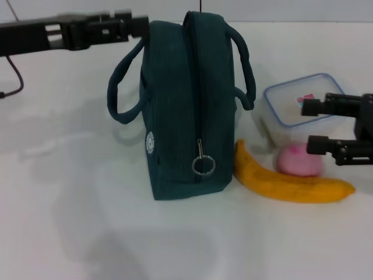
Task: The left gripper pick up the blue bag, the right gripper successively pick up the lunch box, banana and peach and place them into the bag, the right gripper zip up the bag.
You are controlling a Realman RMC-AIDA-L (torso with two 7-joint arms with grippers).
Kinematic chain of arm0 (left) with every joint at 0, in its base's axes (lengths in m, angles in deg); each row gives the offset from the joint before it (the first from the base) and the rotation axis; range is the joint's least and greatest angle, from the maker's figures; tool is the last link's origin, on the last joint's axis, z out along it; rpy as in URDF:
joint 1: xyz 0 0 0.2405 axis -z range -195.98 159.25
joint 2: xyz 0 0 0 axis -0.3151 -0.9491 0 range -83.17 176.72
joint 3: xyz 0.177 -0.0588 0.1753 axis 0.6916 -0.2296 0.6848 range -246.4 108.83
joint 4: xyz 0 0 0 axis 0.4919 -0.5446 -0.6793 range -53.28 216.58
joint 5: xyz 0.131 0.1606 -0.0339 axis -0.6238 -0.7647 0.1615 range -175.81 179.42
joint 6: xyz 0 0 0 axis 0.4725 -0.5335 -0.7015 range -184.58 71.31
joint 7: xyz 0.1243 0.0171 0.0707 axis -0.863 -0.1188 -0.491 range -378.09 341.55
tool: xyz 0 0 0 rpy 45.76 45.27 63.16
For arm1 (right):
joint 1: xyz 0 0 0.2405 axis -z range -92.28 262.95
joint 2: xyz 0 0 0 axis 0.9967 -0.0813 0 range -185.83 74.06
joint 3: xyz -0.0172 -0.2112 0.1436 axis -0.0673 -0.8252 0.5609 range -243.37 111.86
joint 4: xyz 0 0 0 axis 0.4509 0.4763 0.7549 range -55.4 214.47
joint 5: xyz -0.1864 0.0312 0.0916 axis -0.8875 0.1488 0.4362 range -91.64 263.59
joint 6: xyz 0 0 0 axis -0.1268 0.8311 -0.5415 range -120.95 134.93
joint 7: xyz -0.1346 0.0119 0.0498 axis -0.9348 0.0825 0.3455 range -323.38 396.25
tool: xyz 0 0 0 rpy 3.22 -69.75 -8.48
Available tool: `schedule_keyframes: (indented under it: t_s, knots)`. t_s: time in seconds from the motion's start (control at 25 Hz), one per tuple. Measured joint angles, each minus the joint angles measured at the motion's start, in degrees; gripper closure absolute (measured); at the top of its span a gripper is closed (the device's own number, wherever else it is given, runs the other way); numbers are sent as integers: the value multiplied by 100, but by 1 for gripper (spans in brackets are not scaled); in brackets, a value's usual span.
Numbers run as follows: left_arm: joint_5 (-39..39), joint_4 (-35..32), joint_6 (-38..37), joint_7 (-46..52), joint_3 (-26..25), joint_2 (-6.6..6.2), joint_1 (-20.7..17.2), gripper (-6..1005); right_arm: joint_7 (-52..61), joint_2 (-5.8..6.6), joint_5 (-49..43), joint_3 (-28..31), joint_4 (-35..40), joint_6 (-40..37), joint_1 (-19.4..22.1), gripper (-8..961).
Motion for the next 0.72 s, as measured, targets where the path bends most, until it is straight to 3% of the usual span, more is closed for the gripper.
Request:
schedule_keyframes:
  t_s: [0.28, 0.72]
  knots:
    - [-1648, -439, -67, 2196, 240, -104, 507, 121, -132, 1, -4, 84, -11, 270, 279, 229]
    - [-2286, -420, -83, 2820, 421, -35, 1131, 121, -313, -43, -4, 98, -21, 325, 432, 239]
